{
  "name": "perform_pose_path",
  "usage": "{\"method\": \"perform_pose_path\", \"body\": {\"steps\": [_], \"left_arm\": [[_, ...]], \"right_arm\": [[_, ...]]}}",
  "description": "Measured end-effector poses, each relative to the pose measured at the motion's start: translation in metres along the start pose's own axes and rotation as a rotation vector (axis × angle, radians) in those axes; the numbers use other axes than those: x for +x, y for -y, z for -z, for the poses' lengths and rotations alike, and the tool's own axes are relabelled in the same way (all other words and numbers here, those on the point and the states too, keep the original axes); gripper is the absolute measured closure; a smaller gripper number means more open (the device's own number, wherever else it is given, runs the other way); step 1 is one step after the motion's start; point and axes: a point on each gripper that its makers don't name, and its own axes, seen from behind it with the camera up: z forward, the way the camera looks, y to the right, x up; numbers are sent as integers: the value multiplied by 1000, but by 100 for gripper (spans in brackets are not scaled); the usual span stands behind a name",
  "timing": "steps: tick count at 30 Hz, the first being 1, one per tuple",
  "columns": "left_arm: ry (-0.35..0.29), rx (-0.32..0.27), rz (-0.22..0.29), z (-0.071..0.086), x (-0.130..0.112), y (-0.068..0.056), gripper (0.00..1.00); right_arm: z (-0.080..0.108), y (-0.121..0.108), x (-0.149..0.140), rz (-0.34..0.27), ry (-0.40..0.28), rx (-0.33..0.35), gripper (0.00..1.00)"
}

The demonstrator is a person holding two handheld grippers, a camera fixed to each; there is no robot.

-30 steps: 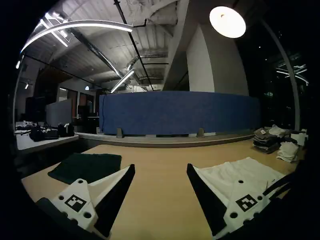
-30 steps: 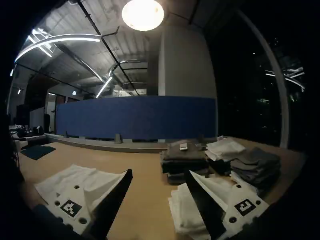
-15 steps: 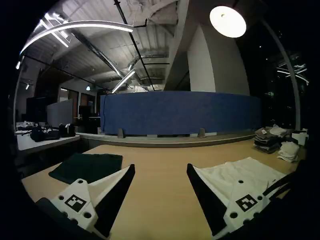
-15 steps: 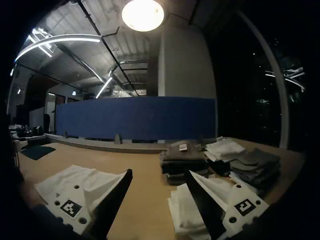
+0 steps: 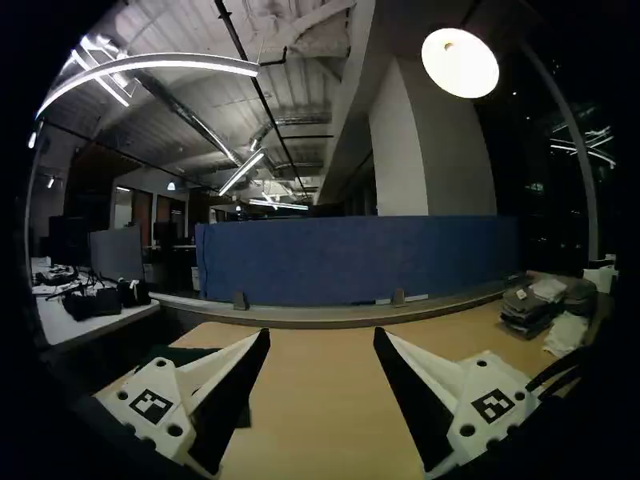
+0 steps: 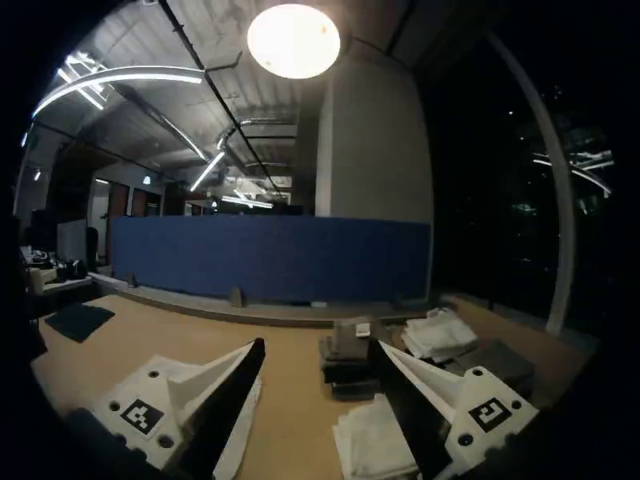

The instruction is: Fold towel

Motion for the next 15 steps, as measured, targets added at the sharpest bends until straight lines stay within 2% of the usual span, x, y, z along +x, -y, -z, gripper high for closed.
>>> {"method": "perform_pose_path", "body": {"steps": [5, 9, 15], "left_arm": [[1, 1, -7, 0, 51, 4, 4], [4, -1, 3, 2, 83, 4, 4], [6, -7, 11, 2, 106, 2, 4]], "right_arm": [[5, 6, 53, -16, -5, 15, 0], [5, 2, 95, -20, -21, 7, 0], [3, -1, 135, 6, -59, 5, 0]]}}
